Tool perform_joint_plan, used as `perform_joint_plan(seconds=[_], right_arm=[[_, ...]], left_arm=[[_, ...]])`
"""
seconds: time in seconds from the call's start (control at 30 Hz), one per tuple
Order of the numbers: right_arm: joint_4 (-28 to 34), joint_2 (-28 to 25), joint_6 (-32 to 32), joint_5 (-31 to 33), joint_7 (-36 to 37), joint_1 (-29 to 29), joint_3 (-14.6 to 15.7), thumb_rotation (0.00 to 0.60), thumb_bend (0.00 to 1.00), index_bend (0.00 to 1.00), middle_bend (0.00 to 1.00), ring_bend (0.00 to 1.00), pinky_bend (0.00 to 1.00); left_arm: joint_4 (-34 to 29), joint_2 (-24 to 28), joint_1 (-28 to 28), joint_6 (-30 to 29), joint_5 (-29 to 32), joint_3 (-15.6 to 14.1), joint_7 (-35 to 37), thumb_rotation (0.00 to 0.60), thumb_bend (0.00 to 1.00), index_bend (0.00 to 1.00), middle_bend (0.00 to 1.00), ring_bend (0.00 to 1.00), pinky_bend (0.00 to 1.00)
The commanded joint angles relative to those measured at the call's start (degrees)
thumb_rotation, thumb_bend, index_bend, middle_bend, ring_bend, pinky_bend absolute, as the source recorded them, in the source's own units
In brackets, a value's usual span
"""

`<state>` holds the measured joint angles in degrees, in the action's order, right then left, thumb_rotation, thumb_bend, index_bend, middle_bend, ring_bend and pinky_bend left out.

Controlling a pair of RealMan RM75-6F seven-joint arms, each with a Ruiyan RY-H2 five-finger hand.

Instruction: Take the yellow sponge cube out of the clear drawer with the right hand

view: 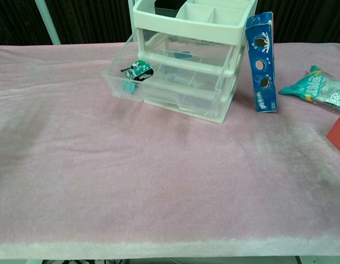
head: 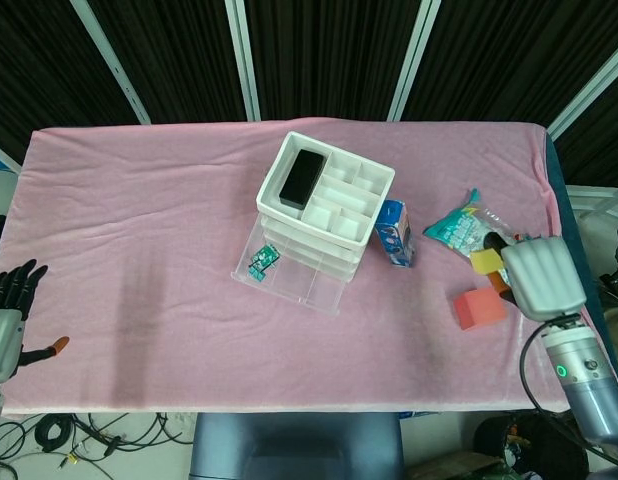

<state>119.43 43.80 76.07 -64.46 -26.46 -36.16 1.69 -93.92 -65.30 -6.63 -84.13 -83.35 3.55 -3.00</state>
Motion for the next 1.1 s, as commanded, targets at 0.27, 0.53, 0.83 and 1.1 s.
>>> perform_joint_plan(seconds=[0.27, 0.53, 0.83, 1.1], right_arm=[[-8.9, 14.3, -5.4, -4.6, -1.2, 4.7, 4.0, 0.600, 0.29, 0.52, 1.00, 1.00, 0.93], [-14.2, 23.1, -8.3, 0.4, -5.4, 5.0, 2.8, 0.600, 0.29, 0.52, 1.00, 1.00, 0.93], [-20.6, 29.9, -9.0, 4.4, -7.1, 6.7, 2.3, 0.600, 0.22, 0.44, 1.00, 1.00, 0.93], [-21.8, 31.4, -8.2, 4.1, -9.1, 7.6, 2.3, 0.600, 0.17, 0.22, 1.00, 0.98, 0.92]], left_arm=[[0.0, -0.1, 0.0, 0.0, -0.1, -0.1, -0.5, 0.600, 0.00, 0.00, 0.00, 0.00, 0.00], [0.0, 0.1, -0.1, 0.3, 0.0, 0.0, 0.1, 0.600, 0.00, 0.00, 0.00, 0.00, 0.00], [-0.1, 0.0, -0.1, 0.5, -0.1, -0.2, -0.1, 0.600, 0.00, 0.00, 0.00, 0.00, 0.00], [-0.1, 0.0, -0.2, 0.6, -0.1, -0.1, -0.1, 0.600, 0.00, 0.00, 0.00, 0.00, 0.00]])
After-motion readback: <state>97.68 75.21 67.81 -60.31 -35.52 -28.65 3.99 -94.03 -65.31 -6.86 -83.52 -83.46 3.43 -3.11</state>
